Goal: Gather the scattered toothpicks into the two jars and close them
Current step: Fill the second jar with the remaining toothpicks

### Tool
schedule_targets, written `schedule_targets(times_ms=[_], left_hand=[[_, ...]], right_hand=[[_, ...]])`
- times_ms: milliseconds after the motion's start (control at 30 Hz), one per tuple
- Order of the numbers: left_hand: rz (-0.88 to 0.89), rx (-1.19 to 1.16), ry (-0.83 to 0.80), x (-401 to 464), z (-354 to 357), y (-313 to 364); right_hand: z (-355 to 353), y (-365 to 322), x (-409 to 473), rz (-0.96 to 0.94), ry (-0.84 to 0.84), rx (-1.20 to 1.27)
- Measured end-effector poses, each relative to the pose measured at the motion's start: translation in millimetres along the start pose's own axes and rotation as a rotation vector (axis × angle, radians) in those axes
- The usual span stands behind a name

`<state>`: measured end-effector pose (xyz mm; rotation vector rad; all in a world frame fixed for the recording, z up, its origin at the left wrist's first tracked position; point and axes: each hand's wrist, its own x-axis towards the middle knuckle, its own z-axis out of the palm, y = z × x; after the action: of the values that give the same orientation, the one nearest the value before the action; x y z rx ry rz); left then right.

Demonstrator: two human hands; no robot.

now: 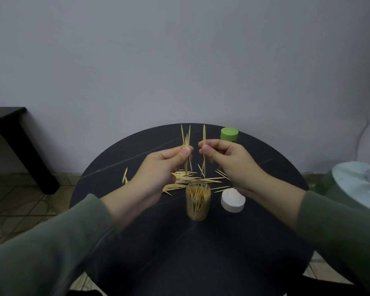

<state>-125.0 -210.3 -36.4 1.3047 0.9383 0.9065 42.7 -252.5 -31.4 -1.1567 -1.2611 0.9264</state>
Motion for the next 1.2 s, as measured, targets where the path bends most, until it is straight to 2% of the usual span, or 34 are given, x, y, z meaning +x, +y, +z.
schedule_targets(times_ms=[167,467,667,833,1000,1200], left_hand=[[-0.028,0.007,-0.122,-4.1,11.1,-15.9],[0.028,0.081,-0.135,-7.4,5.4,-27.3],[0.125,0.146,-0.162,-12.5,-1.9,-39.4],[0.236,0.267,-0.154,-14.1,-5.9,-42.9],[0.529,0.603,-0.094,-11.1,-9.8,-39.5],[0.885,1.077,-0.196,-7.5,-18.2,-35.9]], right_hand=[[7.2,6.1,-1.6,0.012,0.059,0.071],[8.5,17.0,-9.1,0.049,0.053,0.086],[6.6,24.1,-18.9,0.049,-0.014,0.003],[-4.2,28.3,-21.3,-0.022,-0.056,-0.199],[-14.4,32.1,-18.9,-0.011,-0.150,-0.328],[-23.8,29.1,-20.7,0.008,-0.254,-0.500]])
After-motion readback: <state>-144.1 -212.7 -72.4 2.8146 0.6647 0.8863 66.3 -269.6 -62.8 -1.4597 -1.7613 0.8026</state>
